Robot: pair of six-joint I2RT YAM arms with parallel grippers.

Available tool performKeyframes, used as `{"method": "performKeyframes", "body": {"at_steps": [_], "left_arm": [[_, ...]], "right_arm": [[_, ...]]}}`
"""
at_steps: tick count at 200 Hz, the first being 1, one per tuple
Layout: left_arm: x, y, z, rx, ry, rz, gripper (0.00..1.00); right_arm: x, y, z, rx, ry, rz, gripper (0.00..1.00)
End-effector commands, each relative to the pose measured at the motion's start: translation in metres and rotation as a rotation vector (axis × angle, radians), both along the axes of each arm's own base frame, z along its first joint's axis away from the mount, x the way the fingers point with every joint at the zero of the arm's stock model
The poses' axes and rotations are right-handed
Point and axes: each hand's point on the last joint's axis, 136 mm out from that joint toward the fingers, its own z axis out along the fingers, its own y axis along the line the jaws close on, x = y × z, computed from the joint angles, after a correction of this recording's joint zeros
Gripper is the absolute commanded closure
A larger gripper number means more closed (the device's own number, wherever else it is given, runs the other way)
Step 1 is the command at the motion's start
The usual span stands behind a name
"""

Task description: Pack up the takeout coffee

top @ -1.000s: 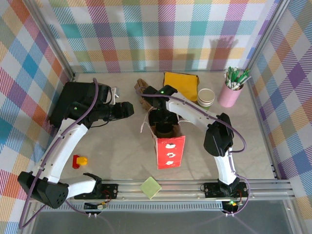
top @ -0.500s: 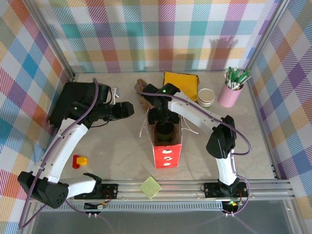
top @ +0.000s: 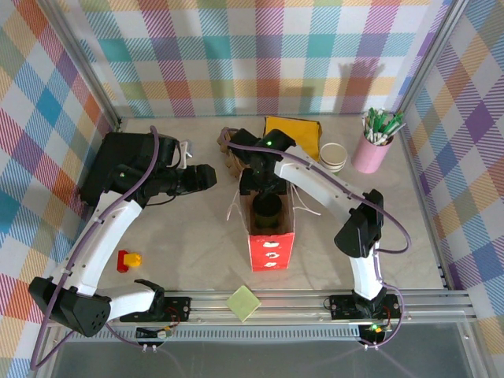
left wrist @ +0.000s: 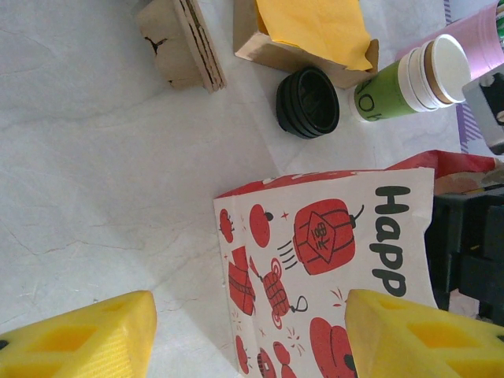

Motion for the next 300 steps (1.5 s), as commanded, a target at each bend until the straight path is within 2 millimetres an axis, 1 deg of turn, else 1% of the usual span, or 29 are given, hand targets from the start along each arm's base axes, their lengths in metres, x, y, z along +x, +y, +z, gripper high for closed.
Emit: {"method": "performKeyframes", "body": {"at_steps": [1,20,56,86,127,145,161,175,188,207,218,229,246,267,300], "left_arm": [[0.002,0.001,0.009,-0.006,-0.031,-0.010,0.35],[0.003,0.001,0.010,-0.008,-0.034,-0.013,0.35],[0.004,-0.001,0.015,-0.011,-0.047,-0.021,0.35],[0.005,-0.005,0.021,-0.036,-0.061,-0.036,0.35],[0.009,-0.020,0.036,-0.107,-0.095,-0.087,0.34],[0.013,-0.028,0.047,-0.144,-0.121,-0.113,0.33],[0.019,-0.037,0.056,-0.176,-0.138,-0.145,0.31],[0.024,-0.047,0.061,-0.196,-0.138,-0.174,0.30],[0.029,-0.060,0.063,-0.204,-0.131,-0.217,0.29],[0.032,-0.078,0.063,-0.166,-0.123,-0.289,0.27],[0.033,-0.086,0.058,-0.128,-0.104,-0.322,0.27],[0.037,-0.088,0.055,-0.110,-0.087,-0.328,0.27],[0.039,-0.092,0.045,-0.072,-0.077,-0.348,0.27],[0.035,-0.100,0.028,0.005,-0.046,-0.400,0.26],[0.029,-0.109,0.004,0.064,0.035,-0.434,0.26]], "right_arm": [[-0.008,-0.005,0.030,0.029,-0.040,0.001,0.26],[-0.009,-0.003,0.043,0.051,-0.059,0.011,0.26],[-0.012,0.006,0.070,0.132,-0.105,0.045,0.26],[-0.015,0.005,0.098,0.193,-0.154,0.054,0.27],[-0.016,-0.012,0.146,0.262,-0.285,0.063,0.27],[-0.013,-0.025,0.162,0.282,-0.331,0.049,0.27],[-0.006,-0.043,0.169,0.294,-0.348,0.014,0.27],[0.004,-0.061,0.169,0.302,-0.345,-0.020,0.27],[0.014,-0.082,0.169,0.316,-0.349,-0.067,0.27],[0.028,-0.109,0.168,0.347,-0.377,-0.113,0.26],[0.036,-0.123,0.166,0.364,-0.396,-0.141,0.25],[0.042,-0.137,0.163,0.373,-0.415,-0.166,0.25],[0.050,-0.153,0.150,0.358,-0.433,-0.175,0.23],[0.057,-0.161,0.136,0.332,-0.460,-0.122,0.22],[0.077,-0.162,0.127,0.327,-0.493,-0.065,0.21]]}}
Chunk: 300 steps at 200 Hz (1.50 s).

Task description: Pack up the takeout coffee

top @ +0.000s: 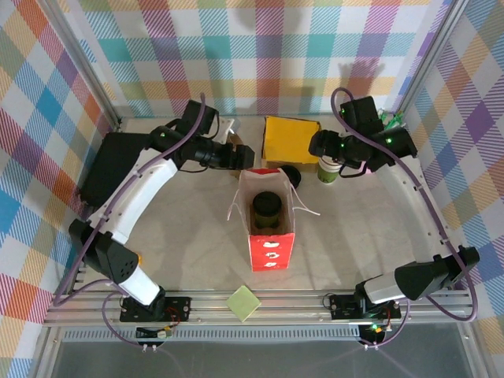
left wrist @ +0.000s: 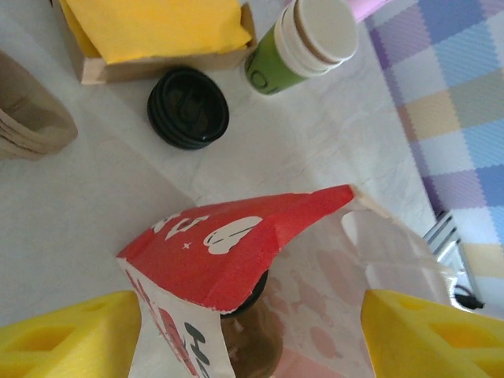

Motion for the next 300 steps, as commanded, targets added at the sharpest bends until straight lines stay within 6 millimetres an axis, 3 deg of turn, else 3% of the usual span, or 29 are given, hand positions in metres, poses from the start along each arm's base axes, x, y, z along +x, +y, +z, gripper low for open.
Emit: {"method": "performKeyframes", "body": {"at_steps": [1,61,100,133,208,300], "left_arm": [[-0.012,-0.003,-0.015,0.081,0.036,-0.054,0.26],[-0.017,-0.011,-0.041,0.187,0.049,-0.095,0.30],[-0.014,-0.005,-0.038,0.232,0.001,-0.087,0.61],[-0.010,-0.001,-0.021,0.221,-0.106,-0.037,0.77],[-0.008,-0.002,0.003,0.237,-0.218,0.019,0.78],[0.006,0.000,-0.007,0.278,-0.172,0.134,0.78]], "right_arm": [[0.023,0.009,0.015,0.015,-0.123,0.092,0.21],[0.070,0.004,0.018,0.040,-0.132,0.121,0.21],[0.084,0.008,0.017,0.044,-0.135,0.143,0.21],[0.091,0.011,0.010,0.049,-0.122,0.156,0.21],[0.102,0.016,0.008,0.062,-0.134,0.169,0.22],[0.101,0.017,0.007,0.073,-0.127,0.164,0.22]]}}
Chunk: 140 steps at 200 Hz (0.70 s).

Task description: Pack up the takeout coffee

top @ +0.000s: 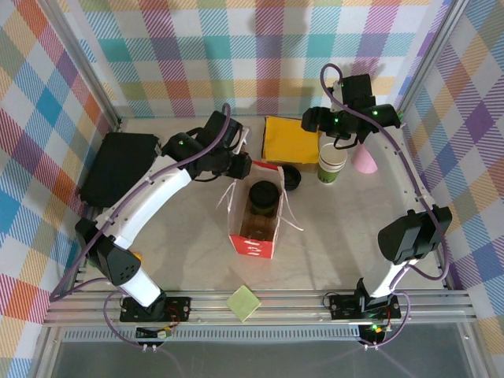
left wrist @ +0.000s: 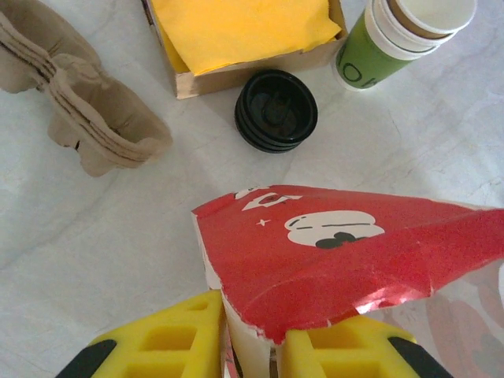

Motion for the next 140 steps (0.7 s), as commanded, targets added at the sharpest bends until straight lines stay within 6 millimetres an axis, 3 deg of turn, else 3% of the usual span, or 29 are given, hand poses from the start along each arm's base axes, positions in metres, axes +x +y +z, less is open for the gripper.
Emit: {"method": "performKeyframes", "body": {"at_steps": [1,94,111,140], "left_arm": [[0.006,-0.001,0.003,-0.014,0.002,0.063,0.78],[0.037,0.017,-0.017,-0.039,0.056,0.246,0.77],[0.036,0.018,-0.016,-0.042,0.054,0.246,0.69],[0.041,0.023,-0.005,-0.050,0.000,0.254,0.45]], "right_arm": [[0.004,0.001,0.012,0.017,-0.040,0.011,0.22],[0.000,-0.001,0.009,0.023,-0.022,-0.003,0.22],[-0.001,-0.002,0.009,0.020,-0.021,-0.010,0.21],[-0.001,-0.005,0.012,0.009,-0.030,-0.023,0.20]]}}
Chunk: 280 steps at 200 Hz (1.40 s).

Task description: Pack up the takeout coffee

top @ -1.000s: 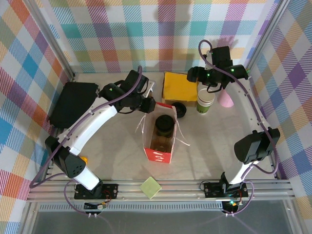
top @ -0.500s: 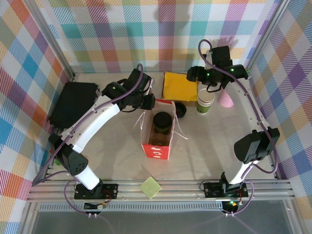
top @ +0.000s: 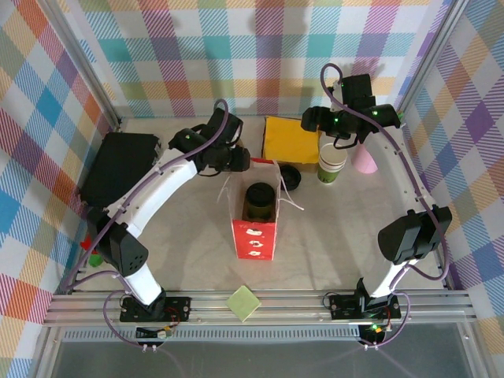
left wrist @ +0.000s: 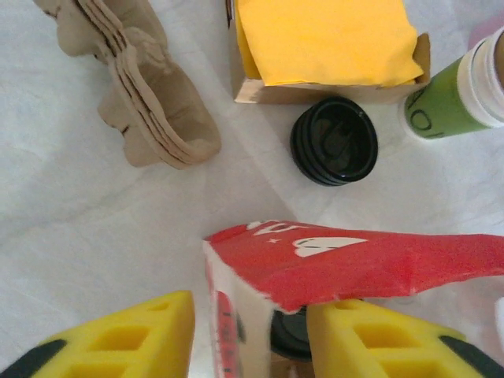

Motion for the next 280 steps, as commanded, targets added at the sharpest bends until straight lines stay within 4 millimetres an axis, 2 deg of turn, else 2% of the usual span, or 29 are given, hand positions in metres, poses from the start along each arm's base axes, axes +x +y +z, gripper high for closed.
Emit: {"method": "performKeyframes", "body": {"at_steps": [1,32,56,81,113,142,152,174,213,228,280], "left_arm": [[0.006,0.005,0.020,-0.024,-0.069,0.021,0.44],[0.018,0.014,0.052,-0.038,-0.197,0.042,0.31],[0.030,0.026,0.071,-0.050,-0.304,0.082,0.30],[0.041,0.040,0.089,-0.049,-0.419,0.150,0.30],[0.043,0.047,0.101,-0.097,-0.487,0.201,0.30],[0.027,0.052,0.112,-0.153,-0.508,0.194,0.32],[0.018,0.054,0.112,-0.163,-0.504,0.183,0.32],[-0.003,0.063,0.101,-0.157,-0.467,0.164,0.34],[-0.032,0.077,0.083,-0.179,-0.412,0.181,0.37],[-0.036,0.081,0.079,-0.173,-0.421,0.181,0.37],[-0.038,0.080,0.072,-0.118,-0.433,0.120,0.37]], "right_arm": [[-0.002,-0.006,0.012,0.003,-0.027,-0.023,0.20],[-0.003,-0.020,0.018,-0.035,-0.035,-0.092,0.20],[0.002,-0.032,0.017,-0.061,-0.039,-0.171,0.22],[0.003,-0.049,0.015,-0.145,-0.032,-0.224,0.20],[0.004,-0.094,0.017,-0.257,-0.030,-0.320,0.18],[0.010,-0.129,0.020,-0.182,-0.039,-0.344,0.20],[0.010,-0.140,0.024,-0.158,-0.034,-0.358,0.24],[0.013,-0.155,0.036,-0.161,-0.063,-0.351,0.23],[0.025,-0.184,0.035,-0.198,-0.039,-0.364,0.28],[0.034,-0.196,0.027,-0.181,-0.024,-0.386,0.31],[0.073,-0.208,-0.005,-0.204,-0.023,-0.380,0.40]]}}
